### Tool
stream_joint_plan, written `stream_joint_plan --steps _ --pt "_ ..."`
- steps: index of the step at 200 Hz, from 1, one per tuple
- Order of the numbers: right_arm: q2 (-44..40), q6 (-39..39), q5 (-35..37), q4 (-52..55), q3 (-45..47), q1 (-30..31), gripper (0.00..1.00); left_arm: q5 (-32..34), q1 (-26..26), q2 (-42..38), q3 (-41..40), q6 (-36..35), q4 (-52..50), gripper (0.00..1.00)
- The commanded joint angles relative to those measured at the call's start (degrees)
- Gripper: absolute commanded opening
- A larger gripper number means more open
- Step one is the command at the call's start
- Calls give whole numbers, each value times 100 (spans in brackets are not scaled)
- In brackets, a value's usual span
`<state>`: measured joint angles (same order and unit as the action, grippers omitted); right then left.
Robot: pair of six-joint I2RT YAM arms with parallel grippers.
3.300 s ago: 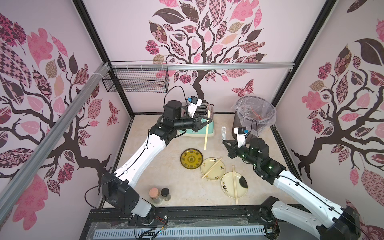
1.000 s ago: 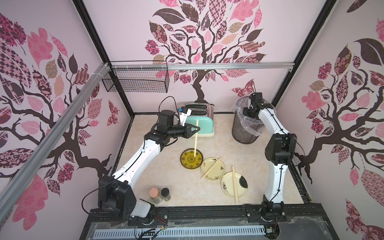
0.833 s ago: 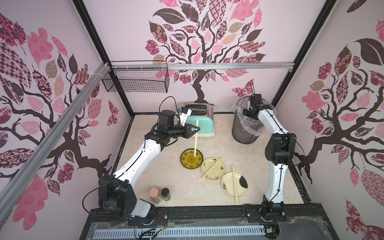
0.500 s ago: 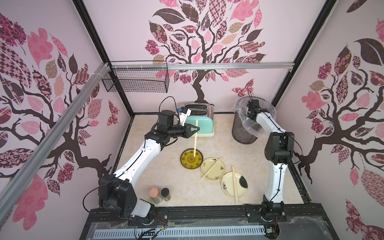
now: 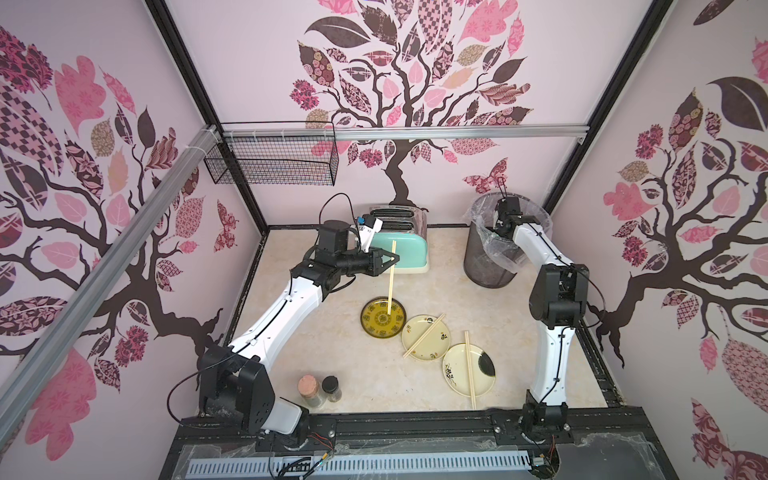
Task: Remove the packaging of disposable chopsticks
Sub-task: Place the packet bag in the trash bin.
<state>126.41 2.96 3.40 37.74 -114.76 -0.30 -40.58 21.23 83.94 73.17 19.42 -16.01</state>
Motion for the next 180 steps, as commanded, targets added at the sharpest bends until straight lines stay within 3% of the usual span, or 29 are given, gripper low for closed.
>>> stream_joint_plan --steps 1,62,129,180 --pt "-491 18 3 110 -309 -36 49 -14 -35 56 98 -44 4 0" --pt "-1105 47 120 120 -310 -39 60 -47 -34 70 102 -41 17 0" --pt "-1730 139 -51 55 -281 -41 63 -64 -39 82 100 -44 20 0" --pt "-2975 340 -628 -636 715 -33 65 -73 -32 84 101 -39 19 0"
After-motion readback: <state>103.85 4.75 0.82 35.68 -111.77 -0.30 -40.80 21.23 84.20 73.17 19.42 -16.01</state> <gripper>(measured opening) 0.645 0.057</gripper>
